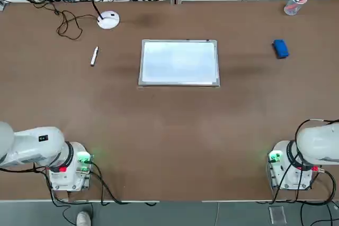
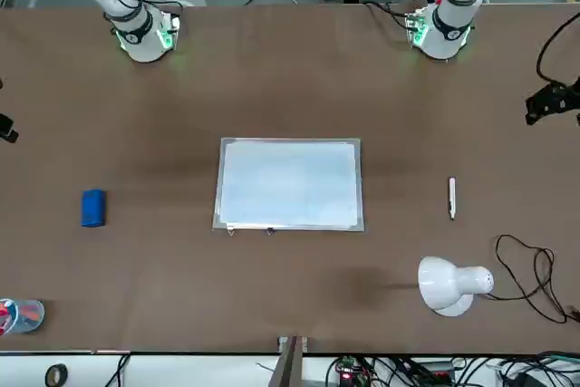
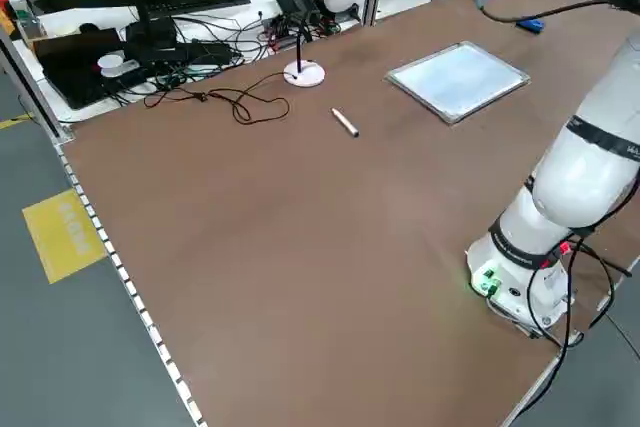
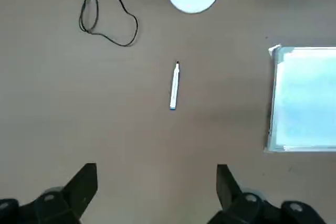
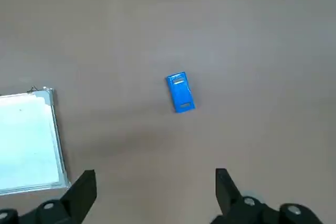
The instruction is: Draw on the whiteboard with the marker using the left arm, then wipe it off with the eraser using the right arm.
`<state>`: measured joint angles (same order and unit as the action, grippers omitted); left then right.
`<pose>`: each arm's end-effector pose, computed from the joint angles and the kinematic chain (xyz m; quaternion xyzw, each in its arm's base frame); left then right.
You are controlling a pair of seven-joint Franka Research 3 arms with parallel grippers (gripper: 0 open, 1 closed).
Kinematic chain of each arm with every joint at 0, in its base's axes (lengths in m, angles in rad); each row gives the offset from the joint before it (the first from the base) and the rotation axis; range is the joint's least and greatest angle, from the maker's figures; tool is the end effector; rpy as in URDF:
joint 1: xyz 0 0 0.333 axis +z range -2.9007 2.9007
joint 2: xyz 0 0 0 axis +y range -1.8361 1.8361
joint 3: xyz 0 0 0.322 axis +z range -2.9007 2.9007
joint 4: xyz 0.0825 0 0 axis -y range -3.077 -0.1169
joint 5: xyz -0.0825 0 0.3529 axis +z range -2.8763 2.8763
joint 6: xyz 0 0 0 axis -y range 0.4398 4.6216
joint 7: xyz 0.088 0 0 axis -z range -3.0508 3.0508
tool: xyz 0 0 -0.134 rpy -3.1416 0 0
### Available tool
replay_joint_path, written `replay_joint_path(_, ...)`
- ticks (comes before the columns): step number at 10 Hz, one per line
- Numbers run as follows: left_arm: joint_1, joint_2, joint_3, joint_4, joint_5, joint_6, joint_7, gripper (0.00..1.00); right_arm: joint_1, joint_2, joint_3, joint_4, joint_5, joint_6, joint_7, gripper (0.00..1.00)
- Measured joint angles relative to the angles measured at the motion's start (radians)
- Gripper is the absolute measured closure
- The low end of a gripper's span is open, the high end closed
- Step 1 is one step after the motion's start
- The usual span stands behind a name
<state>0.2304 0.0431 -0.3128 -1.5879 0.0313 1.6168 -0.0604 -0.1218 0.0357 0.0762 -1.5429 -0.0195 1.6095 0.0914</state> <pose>0.5379 -0.0369 0.5781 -0.9999 0.0117 0.0054 0.0094 0.5388 -0.0279 0.6004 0.9975 -0.0683 0.0157 0.0080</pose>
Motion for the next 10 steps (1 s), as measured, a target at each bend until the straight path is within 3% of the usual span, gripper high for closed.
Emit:
replay_joint_path(3, 0.016, 0.059, 0.001, -0.141, 0.001, 0.196, 0.002, 0.00, 0.000, 0.000, 0.000, -0.004, 0.000, 0.001, 0.000, 0.00)
replay_joint_path(8, 0.015, 0.091, -0.001, -0.474, 0.010, 0.619, 0.002, 0.00, 0.000, 0.000, 0.002, -0.008, 0.000, 0.002, 0.000, 0.00)
replay_joint_path(10, 0.014, 0.124, -0.001, -0.575, 0.076, 0.775, -0.001, 0.01, 0.002, 0.000, 0.004, -0.009, 0.001, 0.004, 0.000, 0.00)
